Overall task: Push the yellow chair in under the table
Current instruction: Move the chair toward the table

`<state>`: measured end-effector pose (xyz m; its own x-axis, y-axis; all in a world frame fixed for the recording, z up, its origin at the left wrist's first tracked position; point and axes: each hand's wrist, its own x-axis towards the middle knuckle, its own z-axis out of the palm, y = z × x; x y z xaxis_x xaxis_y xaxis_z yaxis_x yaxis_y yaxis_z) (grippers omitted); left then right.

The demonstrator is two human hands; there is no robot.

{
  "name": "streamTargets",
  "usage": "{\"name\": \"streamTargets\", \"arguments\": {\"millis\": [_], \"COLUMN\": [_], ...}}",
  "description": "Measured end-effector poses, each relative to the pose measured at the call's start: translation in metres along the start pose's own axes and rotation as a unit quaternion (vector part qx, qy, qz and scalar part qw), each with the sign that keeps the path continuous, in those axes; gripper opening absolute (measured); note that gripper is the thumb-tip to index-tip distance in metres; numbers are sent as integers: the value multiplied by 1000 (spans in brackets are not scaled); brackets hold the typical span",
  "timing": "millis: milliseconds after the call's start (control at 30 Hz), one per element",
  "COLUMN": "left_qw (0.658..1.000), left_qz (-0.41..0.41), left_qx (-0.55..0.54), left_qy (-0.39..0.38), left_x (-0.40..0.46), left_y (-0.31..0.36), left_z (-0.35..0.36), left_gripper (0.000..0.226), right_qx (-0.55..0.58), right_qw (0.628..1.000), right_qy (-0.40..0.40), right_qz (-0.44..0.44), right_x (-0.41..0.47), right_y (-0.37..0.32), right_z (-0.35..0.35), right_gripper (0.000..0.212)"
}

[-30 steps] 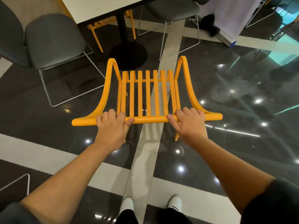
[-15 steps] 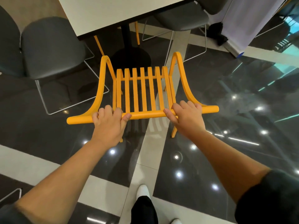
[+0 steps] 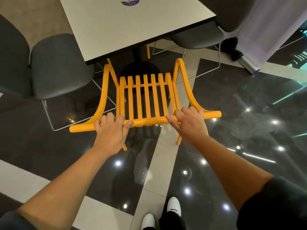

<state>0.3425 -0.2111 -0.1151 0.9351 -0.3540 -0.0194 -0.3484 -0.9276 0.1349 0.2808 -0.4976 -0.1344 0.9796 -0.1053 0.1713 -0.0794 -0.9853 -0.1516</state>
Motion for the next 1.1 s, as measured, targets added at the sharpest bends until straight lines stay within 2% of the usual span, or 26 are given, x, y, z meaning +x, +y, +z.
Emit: {"name": "streamTargets", "arguments": {"millis": [367,700,933,1100], "left_qw": [1000,999,999,999], "left_qz": [-20,-29,-36,-36], "left_qx": [-9,-10,-5,-12], "left_qy": [3,-15,-6,-5], "left_x": [72,124,140,136], "left_y": [-5,-10,-6,-6], "left_z": [2,-7,-11,-13], "left_gripper": [61,67,65,62], "right_qx": [2,12,9,34], "right_qw": [1000,999,1000,999], "right_qy": [-24,-39,-20,-42], "right_qz": [-16,-4,-1,-1], "right_x": [79,134,152,148], "right_y": [18,25,29,30], "right_z": [9,21,26,21], "right_gripper": [67,65,61,58]}}
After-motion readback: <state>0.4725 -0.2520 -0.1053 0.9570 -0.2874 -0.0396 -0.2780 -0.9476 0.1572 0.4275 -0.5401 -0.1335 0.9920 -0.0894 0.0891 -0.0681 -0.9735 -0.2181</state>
